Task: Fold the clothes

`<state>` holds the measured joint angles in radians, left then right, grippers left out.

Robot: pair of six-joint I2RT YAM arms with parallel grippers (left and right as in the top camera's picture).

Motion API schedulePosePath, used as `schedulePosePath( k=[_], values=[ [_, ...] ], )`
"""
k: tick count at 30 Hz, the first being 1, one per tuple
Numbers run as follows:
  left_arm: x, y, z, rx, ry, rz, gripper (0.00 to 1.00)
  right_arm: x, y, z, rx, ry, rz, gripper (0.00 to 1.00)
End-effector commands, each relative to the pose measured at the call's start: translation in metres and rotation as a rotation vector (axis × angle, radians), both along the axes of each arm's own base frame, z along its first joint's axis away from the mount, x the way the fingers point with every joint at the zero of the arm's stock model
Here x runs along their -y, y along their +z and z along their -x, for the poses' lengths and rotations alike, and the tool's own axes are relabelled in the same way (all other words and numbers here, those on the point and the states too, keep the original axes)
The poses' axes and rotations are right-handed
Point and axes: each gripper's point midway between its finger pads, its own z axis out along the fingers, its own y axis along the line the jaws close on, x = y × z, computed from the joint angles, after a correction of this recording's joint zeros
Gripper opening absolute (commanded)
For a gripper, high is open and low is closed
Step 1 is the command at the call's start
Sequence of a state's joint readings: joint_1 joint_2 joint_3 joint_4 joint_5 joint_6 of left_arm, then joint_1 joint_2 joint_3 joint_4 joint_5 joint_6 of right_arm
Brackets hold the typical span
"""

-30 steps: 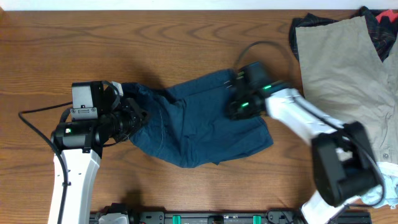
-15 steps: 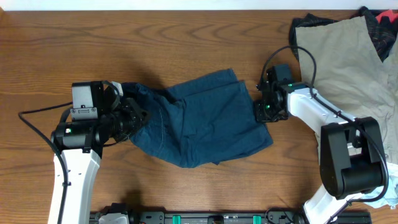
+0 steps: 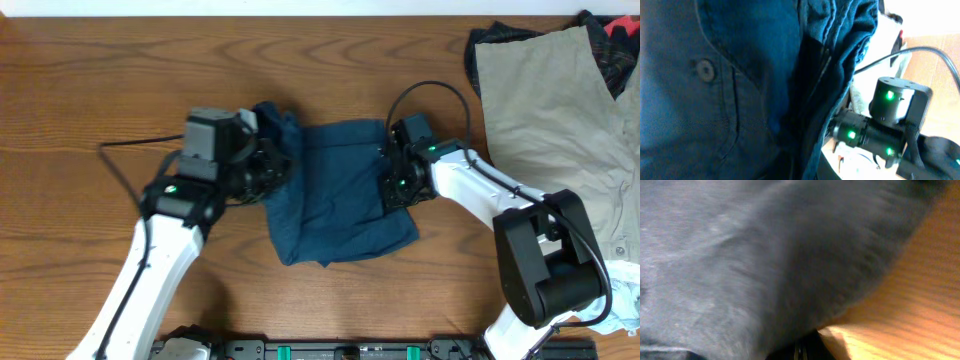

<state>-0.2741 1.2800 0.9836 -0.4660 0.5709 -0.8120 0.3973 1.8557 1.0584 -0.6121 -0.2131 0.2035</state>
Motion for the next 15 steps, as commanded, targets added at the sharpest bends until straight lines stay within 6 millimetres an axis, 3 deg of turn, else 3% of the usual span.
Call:
schedulePosePath(
  k=[1,5,7,8,11,15],
  values=[
    [0.03,-0.005,-0.008,-0.012,-0.049,0.031,0.06,-0.002,-0.025,0.032,-0.109,0.013,0.037,0.01],
    [0.06,-0.018,-0.023,-0.003,-0.076,0.068,0.06,-0.005,-0.025,0.036,-0.116,0.012,0.041,0.04],
    [0.072,-0.025,-0.028,-0.008,-0.08,0.088,0.08,-0.001,-0.025,0.037,-0.12,0.006,0.058,0.17],
    [0.077,-0.028,-0.029,-0.016,-0.082,0.094,0.14,0.004,-0.026,0.036,-0.12,-0.002,0.077,0.26],
    [0.083,-0.031,-0.028,-0.018,-0.097,0.103,0.34,0.038,-0.022,0.028,-0.105,-0.074,0.21,0.4],
    [0.075,-0.031,-0.032,0.017,-0.113,0.077,0.35,0.095,0.003,0.009,-0.072,-0.208,0.372,0.47]
  ],
)
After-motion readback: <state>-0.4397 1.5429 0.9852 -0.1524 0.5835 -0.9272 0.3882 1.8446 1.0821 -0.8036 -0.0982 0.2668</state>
